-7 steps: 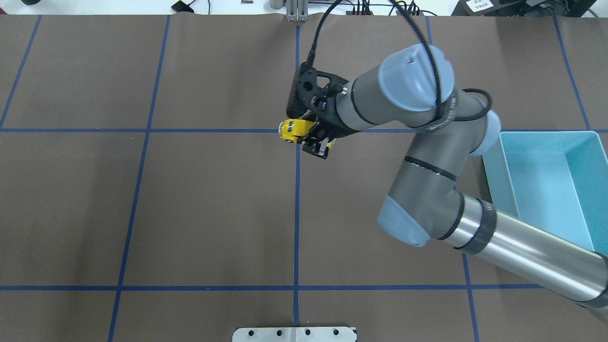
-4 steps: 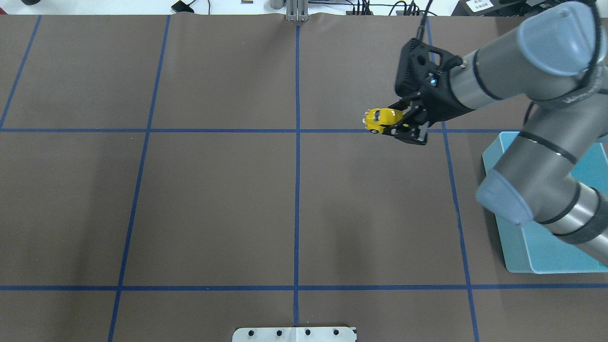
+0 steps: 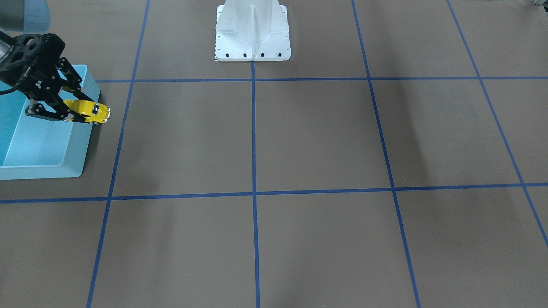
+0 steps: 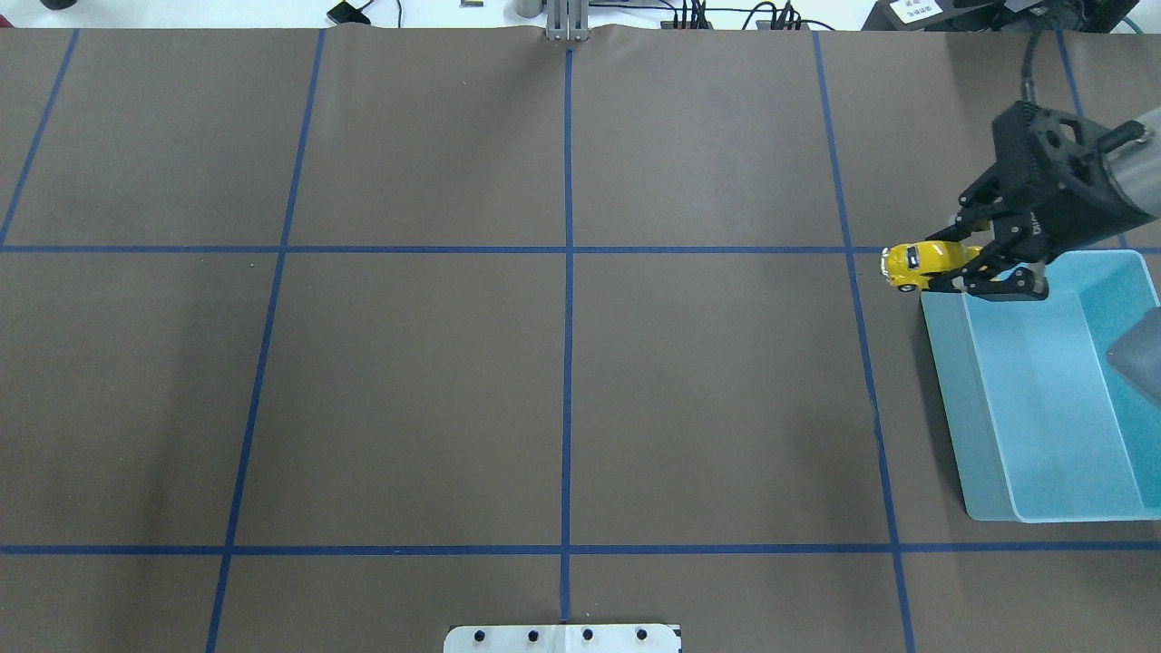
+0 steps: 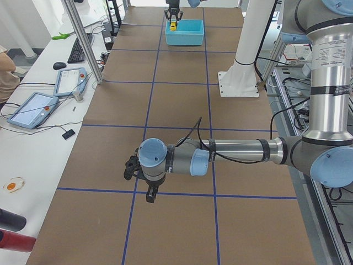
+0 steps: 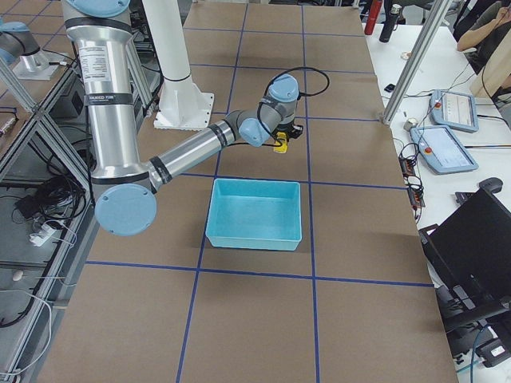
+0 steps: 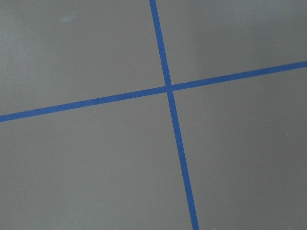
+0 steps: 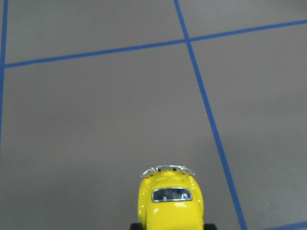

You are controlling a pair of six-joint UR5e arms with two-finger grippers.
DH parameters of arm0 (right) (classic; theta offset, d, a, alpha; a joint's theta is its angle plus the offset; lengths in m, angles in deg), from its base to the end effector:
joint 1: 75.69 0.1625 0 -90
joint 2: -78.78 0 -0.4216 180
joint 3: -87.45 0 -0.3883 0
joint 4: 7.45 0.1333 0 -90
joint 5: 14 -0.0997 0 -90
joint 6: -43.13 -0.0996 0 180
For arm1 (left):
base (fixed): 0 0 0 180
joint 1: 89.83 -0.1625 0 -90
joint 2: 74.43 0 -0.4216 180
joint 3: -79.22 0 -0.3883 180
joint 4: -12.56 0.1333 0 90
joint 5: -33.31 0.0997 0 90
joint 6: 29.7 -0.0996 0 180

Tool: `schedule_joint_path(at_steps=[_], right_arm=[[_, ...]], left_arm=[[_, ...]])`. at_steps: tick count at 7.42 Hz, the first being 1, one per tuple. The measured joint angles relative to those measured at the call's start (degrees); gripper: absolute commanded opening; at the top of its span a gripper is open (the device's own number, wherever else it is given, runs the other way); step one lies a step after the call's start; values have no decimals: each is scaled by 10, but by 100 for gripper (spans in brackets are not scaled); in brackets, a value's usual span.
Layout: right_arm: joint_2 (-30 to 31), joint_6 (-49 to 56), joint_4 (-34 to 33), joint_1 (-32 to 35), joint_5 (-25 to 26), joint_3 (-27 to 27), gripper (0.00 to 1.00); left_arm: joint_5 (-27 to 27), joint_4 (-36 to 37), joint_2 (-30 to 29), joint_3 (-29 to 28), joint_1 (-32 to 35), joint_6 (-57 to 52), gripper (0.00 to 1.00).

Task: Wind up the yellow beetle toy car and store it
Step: 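Lift the car with the right gripper and carry it over the blue bin, then lower the car into the blue bin with the right gripper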

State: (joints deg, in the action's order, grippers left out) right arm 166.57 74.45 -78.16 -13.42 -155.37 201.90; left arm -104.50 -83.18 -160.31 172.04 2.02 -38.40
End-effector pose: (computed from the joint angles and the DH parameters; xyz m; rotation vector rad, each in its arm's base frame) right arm -0.1730 -0.4483 0.3811 0.8309 -0.8851 -1.2691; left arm -0.0744 -0.4603 0.6508 0.1494 0.8245 0.1448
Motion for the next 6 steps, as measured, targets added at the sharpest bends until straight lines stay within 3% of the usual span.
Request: schedule_joint_path(at_steps=[3,6], right_arm=[[107,148,48,58,-64,-20,0],[132,198,85,65,-67,-83,0]], left_arm=[[-1,0,-1,0,0,0,100],[0,0,0,0,0,0,100]])
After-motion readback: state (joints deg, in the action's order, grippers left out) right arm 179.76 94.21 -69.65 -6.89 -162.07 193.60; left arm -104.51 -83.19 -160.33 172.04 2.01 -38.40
